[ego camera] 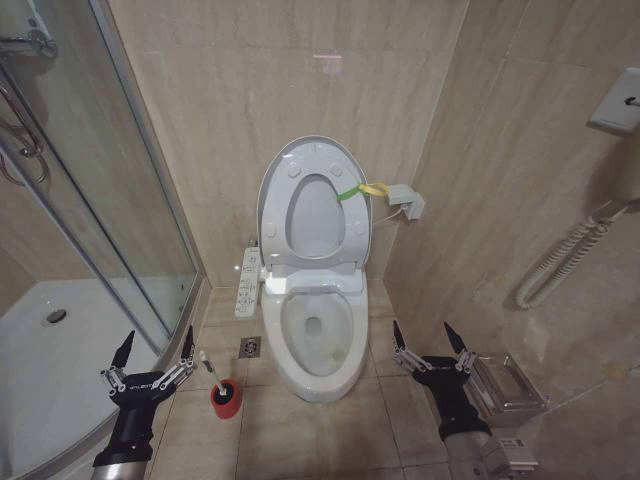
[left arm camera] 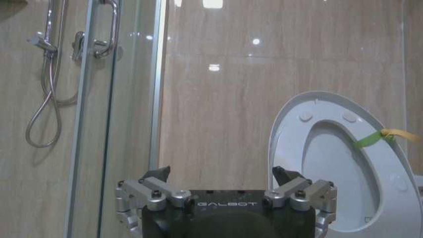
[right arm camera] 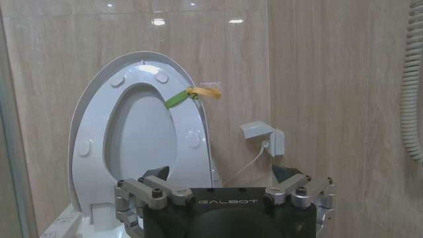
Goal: Open the toilet lid, clean the toilet bowl with a toilet brush, close the toilet lid, and flush.
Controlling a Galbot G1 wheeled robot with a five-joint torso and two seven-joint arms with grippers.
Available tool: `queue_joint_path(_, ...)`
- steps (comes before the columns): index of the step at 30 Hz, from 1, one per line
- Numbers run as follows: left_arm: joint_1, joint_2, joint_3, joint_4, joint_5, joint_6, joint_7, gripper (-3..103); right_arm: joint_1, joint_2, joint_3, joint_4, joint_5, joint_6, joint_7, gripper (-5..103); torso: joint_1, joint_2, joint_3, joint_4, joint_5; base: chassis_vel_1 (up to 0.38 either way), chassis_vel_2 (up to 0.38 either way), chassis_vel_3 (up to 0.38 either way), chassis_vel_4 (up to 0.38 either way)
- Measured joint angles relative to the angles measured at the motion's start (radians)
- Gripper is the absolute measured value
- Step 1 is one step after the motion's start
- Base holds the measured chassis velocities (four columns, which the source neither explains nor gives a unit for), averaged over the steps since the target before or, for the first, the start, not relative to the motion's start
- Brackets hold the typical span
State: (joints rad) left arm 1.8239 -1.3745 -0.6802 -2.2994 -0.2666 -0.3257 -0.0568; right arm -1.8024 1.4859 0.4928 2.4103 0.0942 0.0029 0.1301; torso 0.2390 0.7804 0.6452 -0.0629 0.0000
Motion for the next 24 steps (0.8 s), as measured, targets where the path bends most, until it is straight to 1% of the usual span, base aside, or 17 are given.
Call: queue_joint_path(24,0.0,0.0,0.0,0.0,0.0,0.0,0.0,100,0.0,0.0,0.0,-0.001,0.0,-0.001,0.001,100,0.0,0.0,0.0,0.0,0.0,0.0,0.0,0.0,0.0)
